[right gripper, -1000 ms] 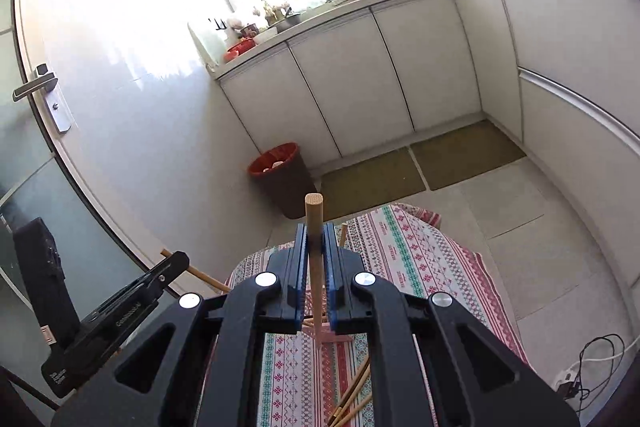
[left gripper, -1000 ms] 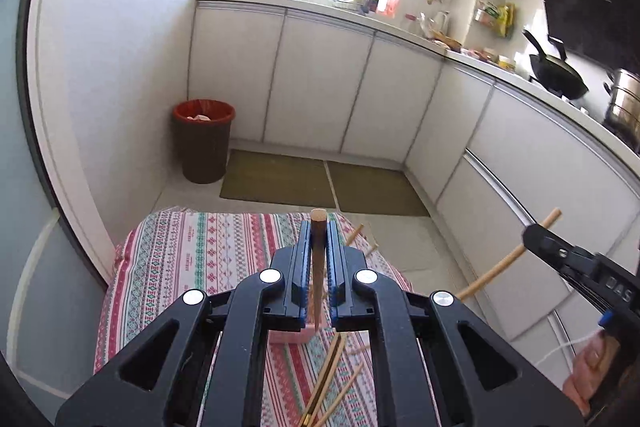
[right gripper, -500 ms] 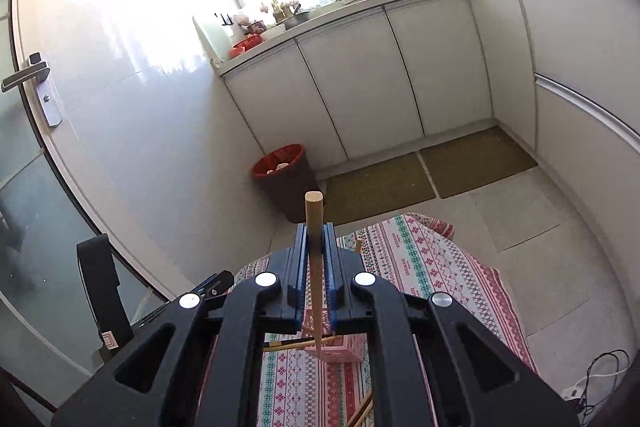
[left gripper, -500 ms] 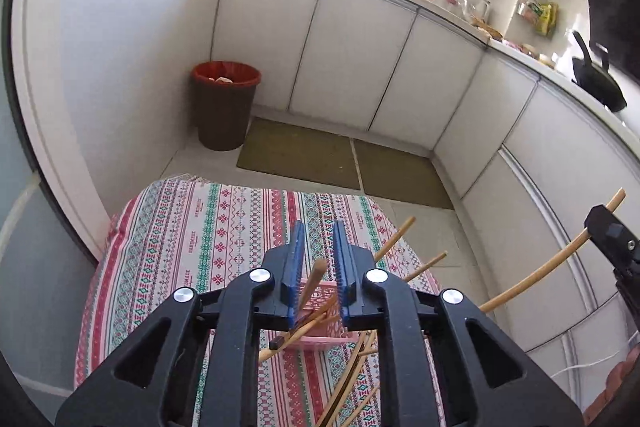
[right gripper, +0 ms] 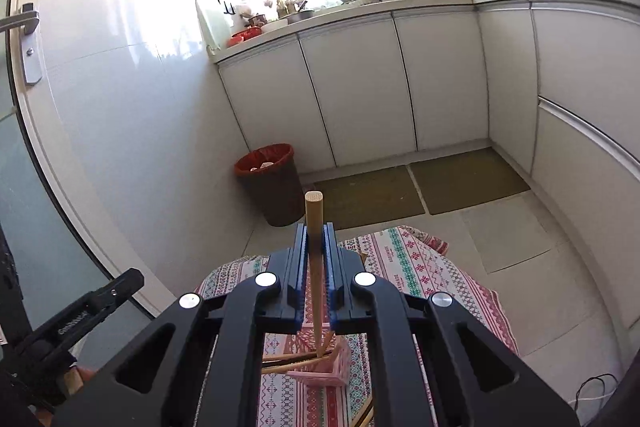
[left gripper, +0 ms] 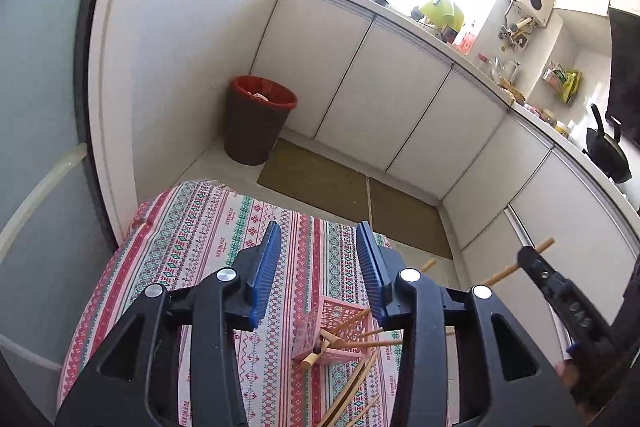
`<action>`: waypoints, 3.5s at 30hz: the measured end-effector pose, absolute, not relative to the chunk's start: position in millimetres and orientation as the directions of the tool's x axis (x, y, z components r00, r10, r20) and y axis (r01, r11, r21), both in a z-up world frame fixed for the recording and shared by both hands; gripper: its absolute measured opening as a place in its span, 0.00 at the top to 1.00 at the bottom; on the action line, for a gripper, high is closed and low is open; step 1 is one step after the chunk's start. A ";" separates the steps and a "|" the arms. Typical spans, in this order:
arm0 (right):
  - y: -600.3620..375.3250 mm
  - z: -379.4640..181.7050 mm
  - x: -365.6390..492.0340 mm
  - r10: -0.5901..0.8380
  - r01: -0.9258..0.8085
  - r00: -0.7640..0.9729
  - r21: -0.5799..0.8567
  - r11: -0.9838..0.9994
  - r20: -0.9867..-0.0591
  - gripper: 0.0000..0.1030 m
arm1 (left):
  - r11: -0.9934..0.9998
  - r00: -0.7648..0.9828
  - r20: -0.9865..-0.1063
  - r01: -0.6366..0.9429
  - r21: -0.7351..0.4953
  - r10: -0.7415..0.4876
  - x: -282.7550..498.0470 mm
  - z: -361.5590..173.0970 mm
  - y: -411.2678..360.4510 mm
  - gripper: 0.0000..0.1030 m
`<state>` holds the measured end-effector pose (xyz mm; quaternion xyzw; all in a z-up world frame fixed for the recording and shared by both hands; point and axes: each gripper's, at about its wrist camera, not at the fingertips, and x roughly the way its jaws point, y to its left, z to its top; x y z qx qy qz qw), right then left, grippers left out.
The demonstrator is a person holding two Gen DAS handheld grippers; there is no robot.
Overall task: Organize utensils
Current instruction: 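Open the left gripper over the basket while the right gripper also opens, then lower the left gripper to the remaining chopsticks and close on one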
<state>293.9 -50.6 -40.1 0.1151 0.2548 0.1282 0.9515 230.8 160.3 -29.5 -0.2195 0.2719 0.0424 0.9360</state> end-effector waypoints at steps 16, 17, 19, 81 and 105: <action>-44.4 -51.4 290.7 0.280 -0.178 0.840 0.252 0.951 -0.465 0.52 | 0.922 0.826 -0.562 -0.182 -0.342 -0.045 222.2 -28.6 150.1 0.51; -46.7 -50.2 286.6 0.276 -0.175 0.842 0.249 0.952 -0.463 0.50 | 0.926 0.825 -0.564 -0.178 -0.333 -0.044 220.4 -27.8 147.5 0.49; -51.3 -48.8 278.3 0.270 -0.170 0.846 0.246 0.954 -0.460 0.41 | 0.935 0.821 -0.570 -0.170 -0.311 -0.040 216.8 -25.8 141.3 0.46; -234.5 -236.0 198.1 0.228 0.212 0.558 0.403 0.890 -0.797 0.07 | 0.935 0.025 -0.935 -0.025 -0.354 -0.353 247.6 -282.4 64.7 0.77; -231.6 -241.9 200.2 0.220 0.232 0.532 0.390 0.891 -0.818 0.07 | 0.905 0.004 -0.907 -0.071 -0.419 -0.420 251.1 -291.7 93.2 0.74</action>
